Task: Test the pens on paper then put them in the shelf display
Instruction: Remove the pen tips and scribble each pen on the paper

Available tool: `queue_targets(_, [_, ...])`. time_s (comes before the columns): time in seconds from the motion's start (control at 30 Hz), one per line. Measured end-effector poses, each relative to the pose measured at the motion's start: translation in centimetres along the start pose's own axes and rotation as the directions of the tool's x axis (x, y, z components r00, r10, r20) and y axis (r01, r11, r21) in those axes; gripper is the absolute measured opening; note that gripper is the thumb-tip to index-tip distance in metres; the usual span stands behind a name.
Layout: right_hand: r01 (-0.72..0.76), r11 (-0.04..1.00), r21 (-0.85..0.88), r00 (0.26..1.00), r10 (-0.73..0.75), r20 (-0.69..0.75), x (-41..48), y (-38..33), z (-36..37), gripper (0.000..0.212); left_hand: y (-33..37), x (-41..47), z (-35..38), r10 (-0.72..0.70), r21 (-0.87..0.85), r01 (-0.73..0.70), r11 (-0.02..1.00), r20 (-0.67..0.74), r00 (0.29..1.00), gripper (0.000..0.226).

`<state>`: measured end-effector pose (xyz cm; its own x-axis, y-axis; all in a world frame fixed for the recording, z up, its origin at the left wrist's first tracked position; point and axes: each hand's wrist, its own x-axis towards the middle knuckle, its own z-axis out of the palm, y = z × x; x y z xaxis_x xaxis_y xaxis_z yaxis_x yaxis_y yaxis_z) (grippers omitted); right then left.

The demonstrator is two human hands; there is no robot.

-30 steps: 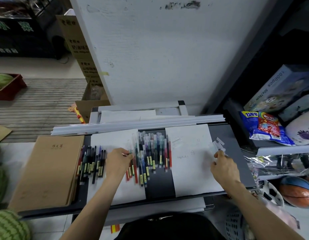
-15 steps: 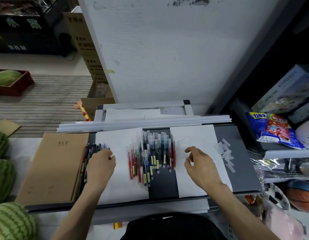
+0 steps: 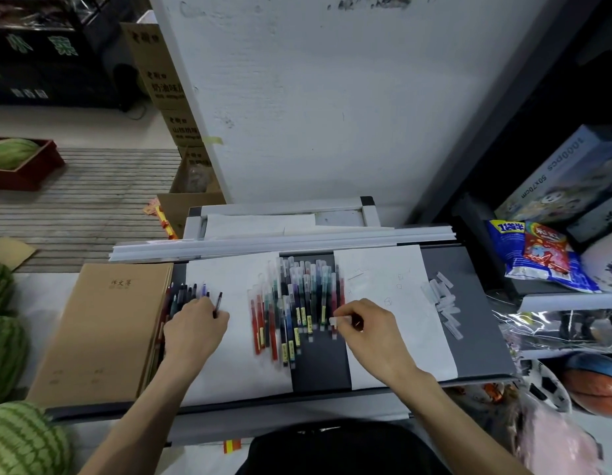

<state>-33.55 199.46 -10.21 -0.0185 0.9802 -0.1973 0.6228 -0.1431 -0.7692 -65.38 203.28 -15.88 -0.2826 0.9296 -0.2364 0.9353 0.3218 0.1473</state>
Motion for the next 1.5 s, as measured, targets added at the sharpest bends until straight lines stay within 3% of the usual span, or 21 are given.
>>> queue_targets(0.13, [-0.138, 0.958, 0.251, 0.989, 0.118, 0.093, -0.3, -0.6, -1.2, 0.015, 1.0, -1.1, -1.4, 0.093, -0.243, -0.074, 0.967, 0.068, 0.993, 0.017])
queue_targets(0.27, [-0.167, 0.785, 0.596, 0.983, 0.09, 0.157, -1.0, -1.7, -2.6, 0.014, 3.3, -4.9, -4.4, 0.457, -0.534, -0.348, 0.771, 0.081, 0.886, 0.011])
queue_targets(0.33, [-0.153, 0.729, 0.667, 0.985, 0.055, 0.165, -1.4, -2.6, -3.4, 0.014, 4.6, -7.1, -6.3, 0.573, -0.569, -0.453, 0.686, 0.038, 0.819, 0.017])
queue_targets(0.43, [-0.135, 0.686, 0.715, 0.983, 0.002, 0.184, -1.9, -3.9, -4.6, 0.015, 6.1, -9.5, -8.7, 0.651, -0.526, -0.563, 0.637, -0.025, 0.759, 0.033])
queue_targets(0.67, [-0.04, 0.683, 0.73, 0.984, -0.1, 0.147, -2.8, -5.6, -5.9, 0.025, 7.4, -11.1, -11.4, 0.7, -0.424, -0.673, 0.606, -0.12, 0.704, 0.029])
queue_targets(0.97, [0.076, 0.782, 0.618, 0.992, -0.122, 0.032, -3.6, -6.9, -6.1, 0.01, 8.0, -11.5, -11.7, 0.695, -0.385, -0.682, 0.621, -0.131, 0.707, 0.027])
queue_targets(1.2, [0.1, 0.829, 0.55, 0.989, -0.143, 0.037, -3.9, -6.5, -5.6, 0.015, 8.2, -11.6, -11.6, 0.698, -0.383, -0.684, 0.621, -0.128, 0.705, 0.024])
queue_targets(1.5, [0.03, 0.759, 0.65, 0.999, -0.046, 0.008, -4.1, -5.0, -3.0, 0.023, 9.8, -12.1, -8.8, 0.707, -0.414, -0.688, 0.596, -0.136, 0.694, 0.025])
